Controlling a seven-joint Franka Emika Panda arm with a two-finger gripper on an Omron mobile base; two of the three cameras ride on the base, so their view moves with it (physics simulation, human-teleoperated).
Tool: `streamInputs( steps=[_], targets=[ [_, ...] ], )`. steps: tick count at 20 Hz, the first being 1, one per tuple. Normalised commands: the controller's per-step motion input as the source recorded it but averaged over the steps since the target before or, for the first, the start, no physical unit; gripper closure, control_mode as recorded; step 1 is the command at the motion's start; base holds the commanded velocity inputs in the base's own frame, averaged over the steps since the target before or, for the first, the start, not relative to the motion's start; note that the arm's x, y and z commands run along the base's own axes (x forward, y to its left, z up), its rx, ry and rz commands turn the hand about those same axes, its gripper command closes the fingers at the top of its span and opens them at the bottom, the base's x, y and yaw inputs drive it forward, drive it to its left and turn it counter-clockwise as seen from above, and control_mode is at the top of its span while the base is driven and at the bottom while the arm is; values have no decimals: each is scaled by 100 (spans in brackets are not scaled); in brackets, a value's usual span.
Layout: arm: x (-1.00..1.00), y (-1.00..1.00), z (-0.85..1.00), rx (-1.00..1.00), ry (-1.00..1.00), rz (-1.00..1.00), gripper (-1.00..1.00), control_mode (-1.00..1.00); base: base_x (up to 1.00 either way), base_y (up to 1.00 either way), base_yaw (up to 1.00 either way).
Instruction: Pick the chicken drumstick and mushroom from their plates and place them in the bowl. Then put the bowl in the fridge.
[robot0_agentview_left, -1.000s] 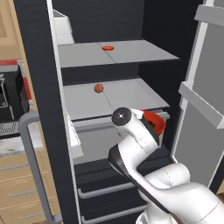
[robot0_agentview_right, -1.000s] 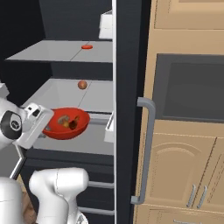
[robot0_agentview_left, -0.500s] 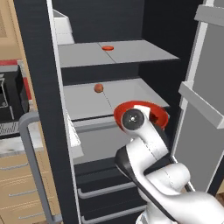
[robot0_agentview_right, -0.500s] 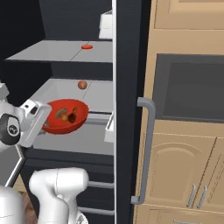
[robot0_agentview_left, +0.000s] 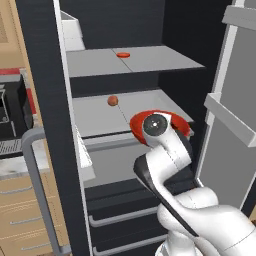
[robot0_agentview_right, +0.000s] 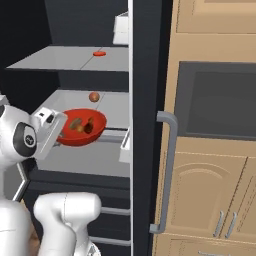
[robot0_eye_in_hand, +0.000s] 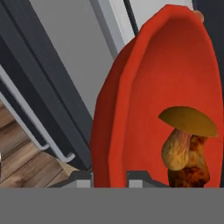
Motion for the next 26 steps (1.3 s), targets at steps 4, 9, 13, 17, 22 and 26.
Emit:
streamInputs(
  steps=[4,9,13,17,22,26],
  targets=[
    [56,0,19,0,15,0,100,-100,0,0,0],
    [61,0,5,0,4,0,100,-100,0,0,0],
    [63,-2,-1,0,4,0,100,-100,0,0,0],
    [57,0,-17,0,0,0,100,-100,0,0,0],
    [61,-3,-9,0,0,0,100,-100,0,0,0],
    [46,-3,-21,-1,-5,0,100,-100,0,0,0]
  ],
)
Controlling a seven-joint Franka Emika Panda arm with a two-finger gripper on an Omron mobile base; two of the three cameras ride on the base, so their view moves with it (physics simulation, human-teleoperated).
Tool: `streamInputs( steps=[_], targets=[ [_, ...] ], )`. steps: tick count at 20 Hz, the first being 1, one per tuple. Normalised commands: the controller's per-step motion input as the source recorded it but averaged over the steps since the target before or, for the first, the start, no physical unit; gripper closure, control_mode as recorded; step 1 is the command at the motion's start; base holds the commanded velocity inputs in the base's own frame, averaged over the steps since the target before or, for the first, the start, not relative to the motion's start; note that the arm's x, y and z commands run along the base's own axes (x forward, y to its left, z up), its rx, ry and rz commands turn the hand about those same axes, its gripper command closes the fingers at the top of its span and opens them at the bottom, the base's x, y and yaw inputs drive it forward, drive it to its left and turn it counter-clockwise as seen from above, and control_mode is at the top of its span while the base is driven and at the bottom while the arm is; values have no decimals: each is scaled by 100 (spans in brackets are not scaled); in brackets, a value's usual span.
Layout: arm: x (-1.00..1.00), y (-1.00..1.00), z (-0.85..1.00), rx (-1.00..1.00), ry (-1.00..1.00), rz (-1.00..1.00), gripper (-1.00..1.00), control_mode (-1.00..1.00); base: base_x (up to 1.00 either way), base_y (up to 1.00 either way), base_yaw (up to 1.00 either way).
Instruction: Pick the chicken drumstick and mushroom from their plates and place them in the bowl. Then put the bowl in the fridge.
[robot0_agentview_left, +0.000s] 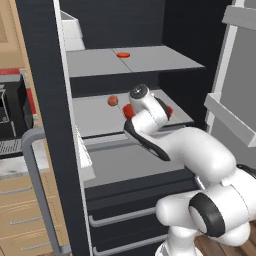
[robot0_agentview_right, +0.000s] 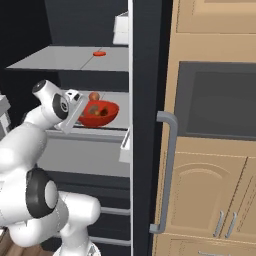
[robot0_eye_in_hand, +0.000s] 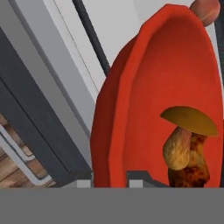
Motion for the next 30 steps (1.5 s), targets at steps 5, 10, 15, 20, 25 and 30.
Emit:
streamInputs(
  steps=[5,10,15,20,25,30],
  targets=[
    [39,-8,-30,-1,-6,1,100,-100,0,0,0],
    [33,-12,-31,0,-11,5,100,-100,0,0,0],
    [30,-16,-27,0,-9,9,100,-100,0,0,0],
    [40,-13,-17,0,-1,3,100,-100,0,0,0],
    [47,-7,-11,0,0,0,100,-100,0,0,0],
    [49,-1,-14,0,-6,0,100,-100,0,0,0]
  ],
)
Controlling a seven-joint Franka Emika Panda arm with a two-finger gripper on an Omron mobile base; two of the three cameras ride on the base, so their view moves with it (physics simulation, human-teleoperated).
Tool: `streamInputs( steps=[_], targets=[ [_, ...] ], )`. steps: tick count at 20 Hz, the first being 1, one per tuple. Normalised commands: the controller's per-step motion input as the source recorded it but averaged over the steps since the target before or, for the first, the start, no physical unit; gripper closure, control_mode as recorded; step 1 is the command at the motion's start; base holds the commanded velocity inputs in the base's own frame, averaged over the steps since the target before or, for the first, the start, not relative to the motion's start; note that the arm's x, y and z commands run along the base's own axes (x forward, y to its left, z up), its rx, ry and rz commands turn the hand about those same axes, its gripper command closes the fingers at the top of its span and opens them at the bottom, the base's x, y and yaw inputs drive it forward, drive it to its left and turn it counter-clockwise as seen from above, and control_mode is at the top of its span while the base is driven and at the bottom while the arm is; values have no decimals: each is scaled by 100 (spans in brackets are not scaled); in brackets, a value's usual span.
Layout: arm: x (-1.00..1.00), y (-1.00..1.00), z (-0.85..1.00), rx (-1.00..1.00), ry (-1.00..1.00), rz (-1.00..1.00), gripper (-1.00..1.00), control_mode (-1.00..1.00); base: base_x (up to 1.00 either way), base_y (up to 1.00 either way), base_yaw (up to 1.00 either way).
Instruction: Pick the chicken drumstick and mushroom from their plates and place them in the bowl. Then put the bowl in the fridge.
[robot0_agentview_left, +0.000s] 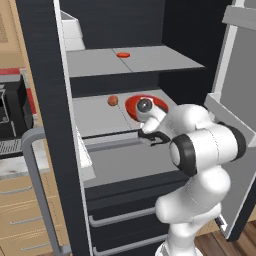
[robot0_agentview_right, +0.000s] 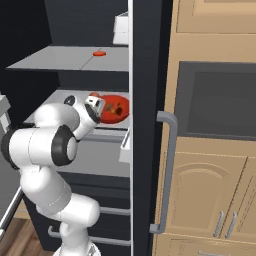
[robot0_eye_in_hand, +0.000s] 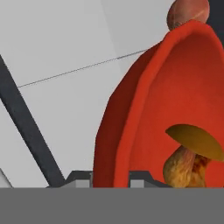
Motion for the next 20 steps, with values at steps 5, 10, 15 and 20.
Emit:
streamInputs(
  steps=[5,10,15,20],
  targets=[
    [47,0,-17,0,-11,0,100,-100,0,0,0],
    [42,0,-14,0,-12,0,100,-100,0,0,0],
    [29,0,-6,-5,-17,0,100,-100,0,0,0],
    [40,0,0,-3,-2,0,100,-100,0,0,0]
  ],
)
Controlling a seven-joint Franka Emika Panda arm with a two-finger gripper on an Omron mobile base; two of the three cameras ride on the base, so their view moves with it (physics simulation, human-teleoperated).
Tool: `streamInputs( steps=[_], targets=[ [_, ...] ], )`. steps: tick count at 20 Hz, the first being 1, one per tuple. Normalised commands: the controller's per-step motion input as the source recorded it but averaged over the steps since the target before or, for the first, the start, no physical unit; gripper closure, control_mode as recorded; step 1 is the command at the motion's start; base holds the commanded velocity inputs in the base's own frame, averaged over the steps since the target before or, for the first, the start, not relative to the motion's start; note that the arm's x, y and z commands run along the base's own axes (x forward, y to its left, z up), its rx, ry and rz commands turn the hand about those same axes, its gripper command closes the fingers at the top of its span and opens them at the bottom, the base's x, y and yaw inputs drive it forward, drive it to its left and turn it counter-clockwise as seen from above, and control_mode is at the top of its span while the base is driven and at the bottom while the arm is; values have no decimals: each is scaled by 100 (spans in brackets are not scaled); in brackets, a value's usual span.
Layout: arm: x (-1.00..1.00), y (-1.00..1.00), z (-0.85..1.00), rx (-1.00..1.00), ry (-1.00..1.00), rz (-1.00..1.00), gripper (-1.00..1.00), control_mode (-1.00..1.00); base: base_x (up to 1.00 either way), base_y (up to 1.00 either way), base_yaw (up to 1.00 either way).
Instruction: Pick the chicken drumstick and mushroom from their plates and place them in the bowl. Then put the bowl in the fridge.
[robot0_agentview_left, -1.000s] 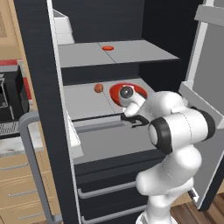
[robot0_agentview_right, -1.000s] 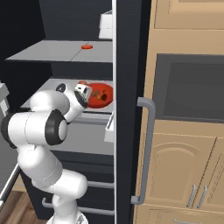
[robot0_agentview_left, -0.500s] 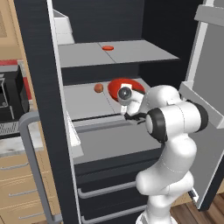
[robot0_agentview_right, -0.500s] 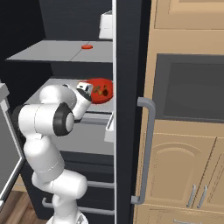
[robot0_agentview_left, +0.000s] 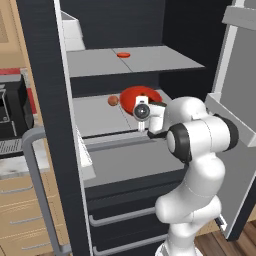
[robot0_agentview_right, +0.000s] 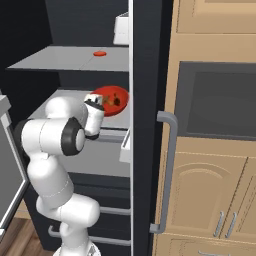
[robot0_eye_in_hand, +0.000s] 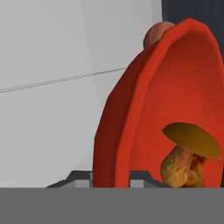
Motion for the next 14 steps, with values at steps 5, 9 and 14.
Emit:
streamInputs(
  steps=[5,9,14],
  targets=[
    [43,0,0,-3,0,0,100,-100,0,0,0],
    [37,-1,4,0,8,-3,100,-100,0,0,0],
    [33,0,8,-1,10,-8,100,-100,0,0,0]
  ],
)
